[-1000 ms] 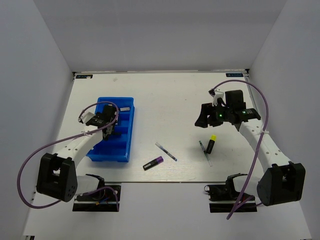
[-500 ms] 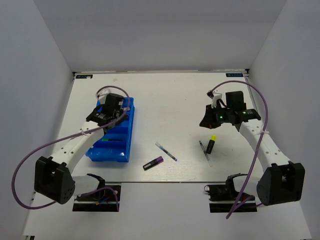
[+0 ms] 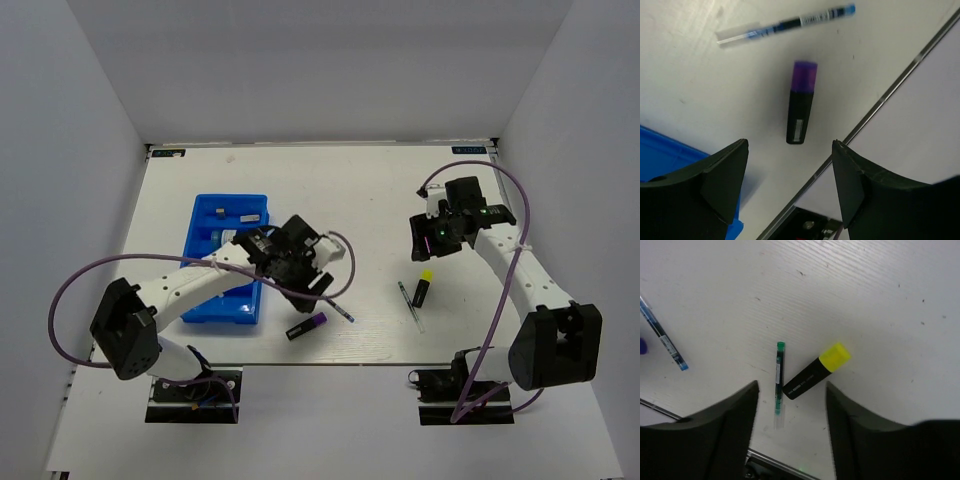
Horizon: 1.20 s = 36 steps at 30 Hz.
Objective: Sort the stationery into containers
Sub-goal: Grab a piece of stationery with the left arm
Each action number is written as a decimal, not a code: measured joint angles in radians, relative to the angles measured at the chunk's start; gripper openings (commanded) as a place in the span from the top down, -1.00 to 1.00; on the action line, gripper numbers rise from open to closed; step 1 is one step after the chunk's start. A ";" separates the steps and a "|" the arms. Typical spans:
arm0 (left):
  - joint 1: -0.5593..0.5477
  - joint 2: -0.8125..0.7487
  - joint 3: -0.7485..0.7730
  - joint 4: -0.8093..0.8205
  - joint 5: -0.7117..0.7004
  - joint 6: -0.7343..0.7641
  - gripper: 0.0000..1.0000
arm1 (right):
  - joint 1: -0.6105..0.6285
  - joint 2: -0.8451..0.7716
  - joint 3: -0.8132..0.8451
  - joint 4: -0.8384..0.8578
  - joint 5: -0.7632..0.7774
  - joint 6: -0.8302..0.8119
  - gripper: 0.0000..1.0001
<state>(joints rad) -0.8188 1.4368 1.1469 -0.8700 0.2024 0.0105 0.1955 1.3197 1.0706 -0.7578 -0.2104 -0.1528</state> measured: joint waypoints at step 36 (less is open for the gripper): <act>-0.263 0.179 -0.235 0.298 -0.272 0.187 0.84 | -0.055 0.031 -0.039 -0.030 0.020 0.094 -0.31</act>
<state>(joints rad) -1.0821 1.6157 0.9115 -0.5720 -0.0700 0.1978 0.1406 1.3510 1.0317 -0.7876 -0.1905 -0.0586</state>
